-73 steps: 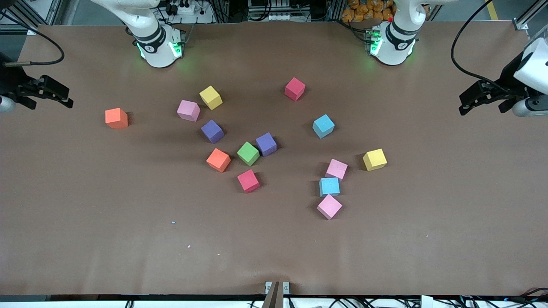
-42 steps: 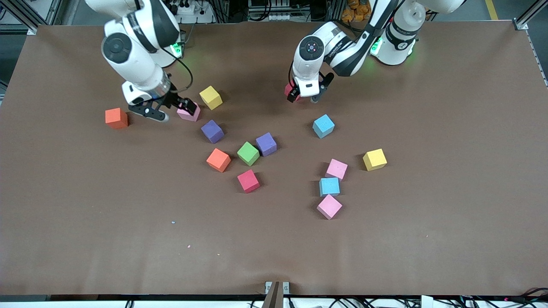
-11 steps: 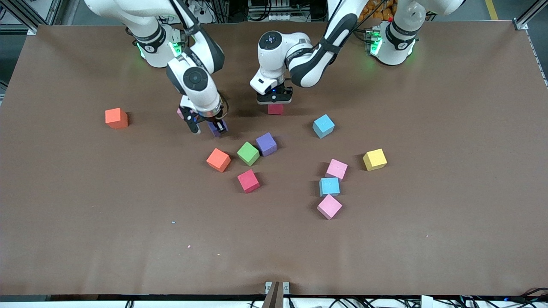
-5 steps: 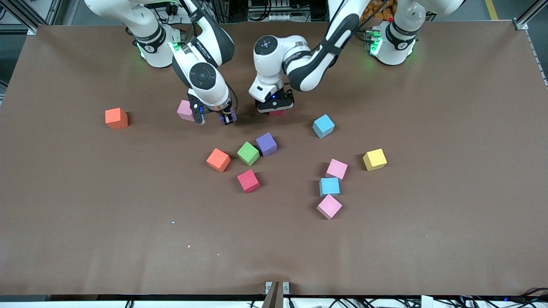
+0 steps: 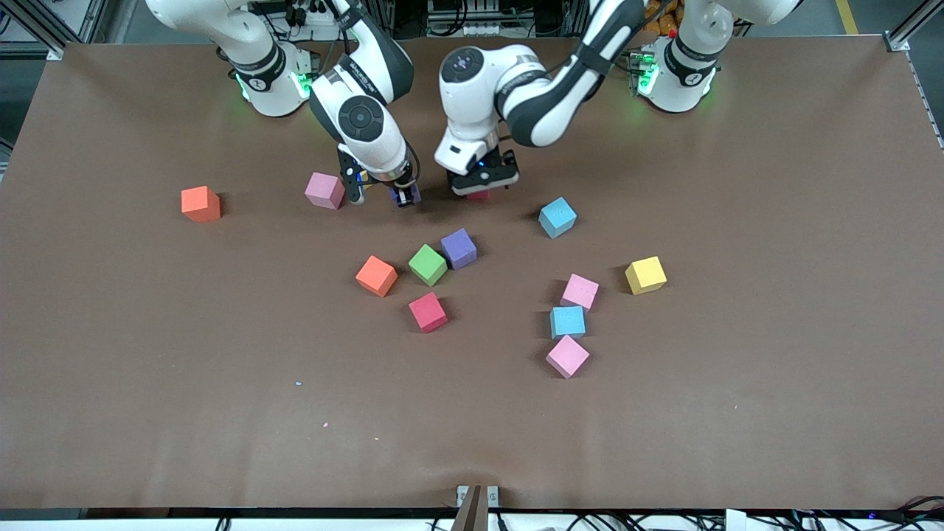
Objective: Arrange 11 blocks into digit 3
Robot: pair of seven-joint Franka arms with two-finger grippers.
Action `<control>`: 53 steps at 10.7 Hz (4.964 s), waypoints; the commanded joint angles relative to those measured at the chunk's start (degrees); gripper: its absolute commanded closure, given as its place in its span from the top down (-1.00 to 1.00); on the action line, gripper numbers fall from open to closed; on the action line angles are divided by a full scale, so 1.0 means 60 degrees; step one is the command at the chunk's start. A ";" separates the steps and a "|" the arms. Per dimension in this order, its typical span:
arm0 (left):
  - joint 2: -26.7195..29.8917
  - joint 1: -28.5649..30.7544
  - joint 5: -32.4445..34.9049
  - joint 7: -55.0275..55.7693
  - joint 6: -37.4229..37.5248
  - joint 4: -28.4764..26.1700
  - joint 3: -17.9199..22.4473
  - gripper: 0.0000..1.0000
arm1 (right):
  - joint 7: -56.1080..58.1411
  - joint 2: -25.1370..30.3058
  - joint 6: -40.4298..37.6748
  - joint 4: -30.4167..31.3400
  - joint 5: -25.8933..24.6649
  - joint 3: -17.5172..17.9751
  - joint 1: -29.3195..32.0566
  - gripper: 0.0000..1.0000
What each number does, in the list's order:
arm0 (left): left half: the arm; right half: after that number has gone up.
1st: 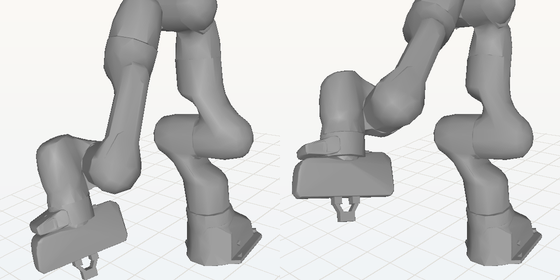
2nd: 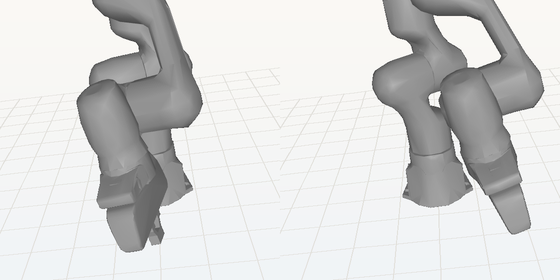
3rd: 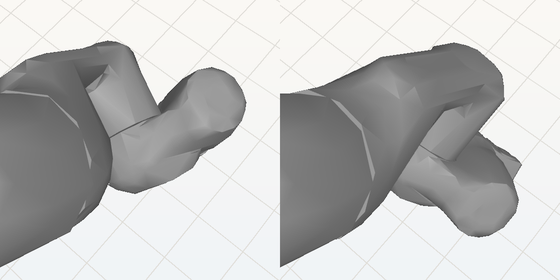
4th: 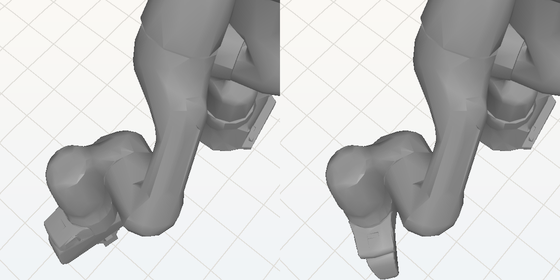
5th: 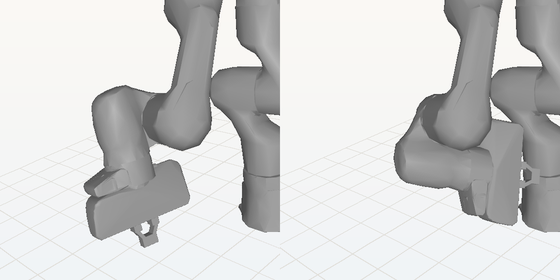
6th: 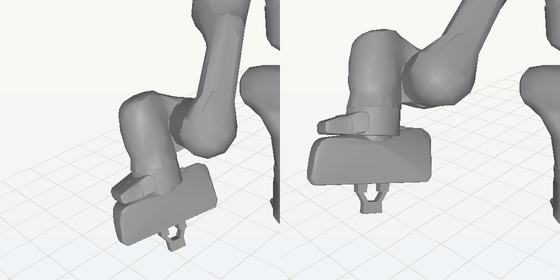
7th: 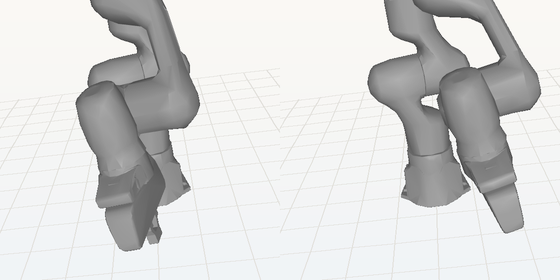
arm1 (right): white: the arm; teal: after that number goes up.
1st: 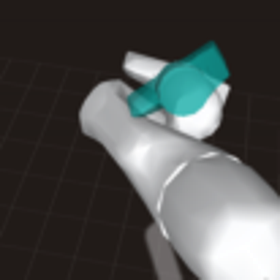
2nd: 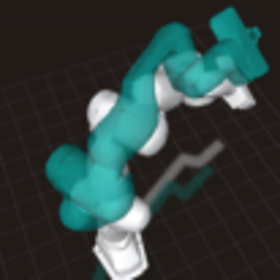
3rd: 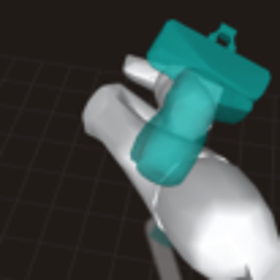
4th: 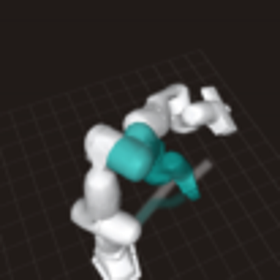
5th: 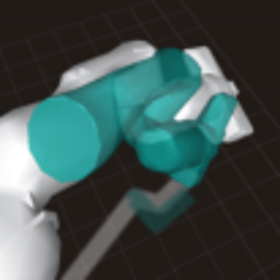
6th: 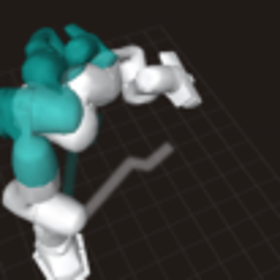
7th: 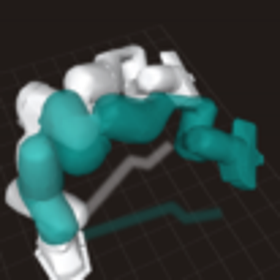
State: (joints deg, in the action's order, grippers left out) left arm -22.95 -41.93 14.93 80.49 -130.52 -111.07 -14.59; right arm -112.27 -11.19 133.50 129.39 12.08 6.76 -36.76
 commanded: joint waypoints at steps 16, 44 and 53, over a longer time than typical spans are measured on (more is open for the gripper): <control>0.1277 0.2110 -0.3247 -0.0084 -0.3470 -0.4047 0.0762 1.00 | -0.3174 -0.0917 0.3663 0.0993 0.0931 -0.0117 -0.2427 -1.00; 0.1496 0.0426 -0.7513 0.7093 -0.5127 -0.4677 0.0367 -0.91 | 0.1367 -0.0654 0.1012 -0.0838 -0.0636 -0.1948 -0.2665 1.00; 0.0866 -0.0424 -0.7440 0.7299 -0.5361 -0.4560 0.0425 -1.00 | 0.7188 -0.2280 0.1027 -0.3035 -0.0666 -0.1948 -0.1009 1.00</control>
State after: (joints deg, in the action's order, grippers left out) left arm -17.12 -43.38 -28.69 123.76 -161.58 -138.78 -12.28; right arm -74.68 -23.10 140.55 113.69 8.78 -5.55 -45.22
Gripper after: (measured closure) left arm 0.436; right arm 0.000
